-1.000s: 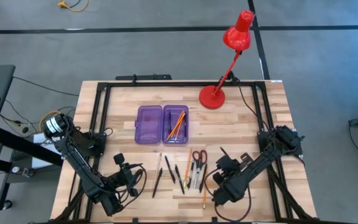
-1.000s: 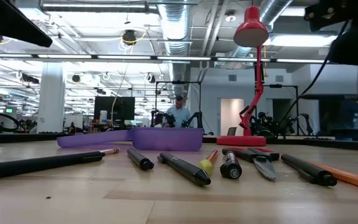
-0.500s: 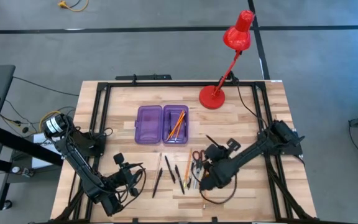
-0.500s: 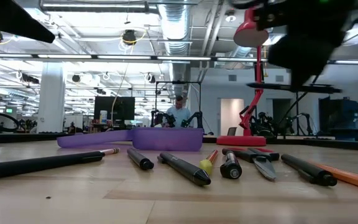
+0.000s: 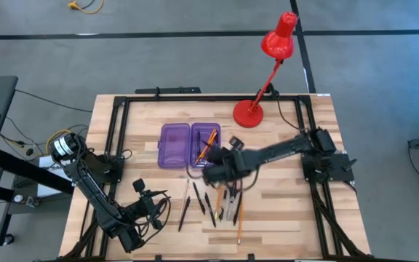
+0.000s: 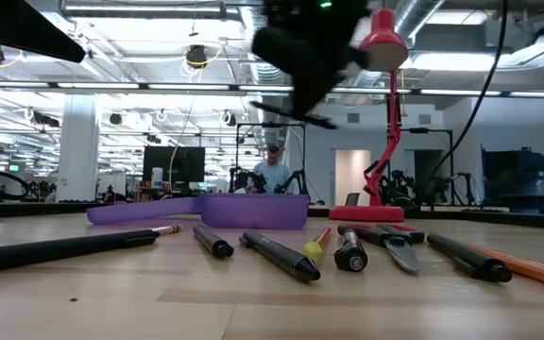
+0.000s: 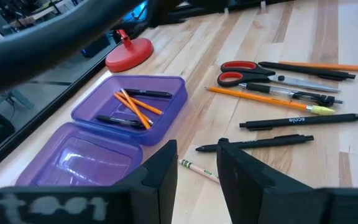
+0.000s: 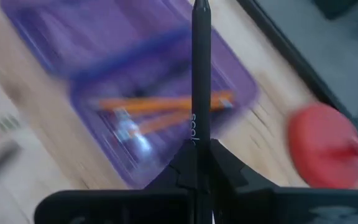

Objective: Pick & place school supplies into a supply box
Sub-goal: Put the black pen into the violet supply box

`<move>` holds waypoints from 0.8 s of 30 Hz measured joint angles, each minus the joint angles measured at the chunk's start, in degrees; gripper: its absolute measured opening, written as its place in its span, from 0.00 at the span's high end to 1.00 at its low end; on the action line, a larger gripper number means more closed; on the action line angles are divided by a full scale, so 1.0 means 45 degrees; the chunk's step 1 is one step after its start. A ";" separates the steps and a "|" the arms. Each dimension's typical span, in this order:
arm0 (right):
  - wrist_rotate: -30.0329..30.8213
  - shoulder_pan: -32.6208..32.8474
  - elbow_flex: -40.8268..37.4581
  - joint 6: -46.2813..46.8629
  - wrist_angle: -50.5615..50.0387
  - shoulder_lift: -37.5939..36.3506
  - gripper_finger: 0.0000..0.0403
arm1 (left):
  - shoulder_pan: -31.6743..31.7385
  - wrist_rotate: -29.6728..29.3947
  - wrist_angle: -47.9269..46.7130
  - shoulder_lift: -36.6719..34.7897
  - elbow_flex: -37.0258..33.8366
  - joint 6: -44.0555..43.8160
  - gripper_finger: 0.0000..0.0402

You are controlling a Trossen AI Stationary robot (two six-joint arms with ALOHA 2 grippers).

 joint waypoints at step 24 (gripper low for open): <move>-0.4000 -0.2929 0.0006 -0.1231 0.4557 0.0907 0.99 | -0.0005 0.0050 0.0043 -0.0001 0.0000 -0.0010 0.75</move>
